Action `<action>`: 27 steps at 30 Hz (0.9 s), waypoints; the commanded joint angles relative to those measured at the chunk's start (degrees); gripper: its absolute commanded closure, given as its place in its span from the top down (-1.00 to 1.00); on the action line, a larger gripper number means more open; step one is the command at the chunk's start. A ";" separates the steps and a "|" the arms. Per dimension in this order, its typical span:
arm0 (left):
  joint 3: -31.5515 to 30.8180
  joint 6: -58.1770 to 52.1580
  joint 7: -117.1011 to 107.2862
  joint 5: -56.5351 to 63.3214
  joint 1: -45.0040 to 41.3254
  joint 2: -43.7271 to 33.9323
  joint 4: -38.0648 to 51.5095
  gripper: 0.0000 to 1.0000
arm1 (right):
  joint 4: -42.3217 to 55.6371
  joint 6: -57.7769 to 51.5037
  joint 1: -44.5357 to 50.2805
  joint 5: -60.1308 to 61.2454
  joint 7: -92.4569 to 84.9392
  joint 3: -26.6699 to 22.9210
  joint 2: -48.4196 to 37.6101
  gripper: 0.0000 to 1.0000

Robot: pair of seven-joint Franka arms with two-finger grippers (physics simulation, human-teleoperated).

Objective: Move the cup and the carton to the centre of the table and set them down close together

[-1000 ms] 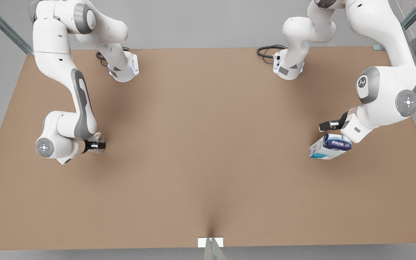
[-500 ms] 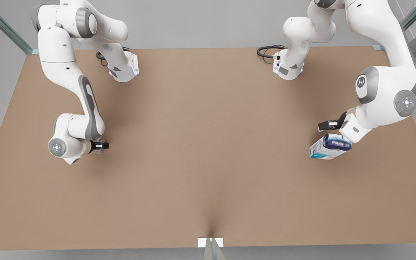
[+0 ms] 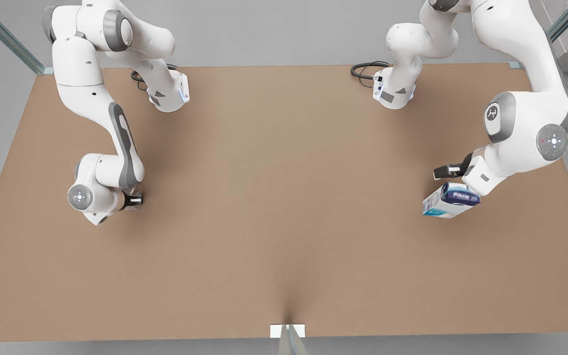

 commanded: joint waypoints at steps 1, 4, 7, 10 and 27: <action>0.00 0.07 0.00 0.01 0.00 -0.09 0.00 1.00 | 0.02 0.00 0.00 -0.02 0.00 0.00 0.03 -0.57; 0.00 -0.02 -0.09 0.01 -0.08 -0.09 0.00 1.00 | 0.19 -0.09 0.00 -0.19 0.00 -0.35 -0.05 -0.57; 0.00 0.07 -0.17 0.01 -0.09 -0.09 0.00 1.00 | 0.19 -1.06 0.00 -0.19 0.00 -0.35 -0.32 -0.57; -0.61 -0.02 -0.26 0.01 -0.09 -0.17 0.18 1.00 | 0.11 -1.59 0.00 -0.19 0.00 -0.35 -0.49 -0.57; -0.96 -0.64 -0.35 0.01 -0.35 0.27 1.67 1.00 | 13.73 -7.83 0.09 0.07 11.16 5.97 0.38 -0.57</action>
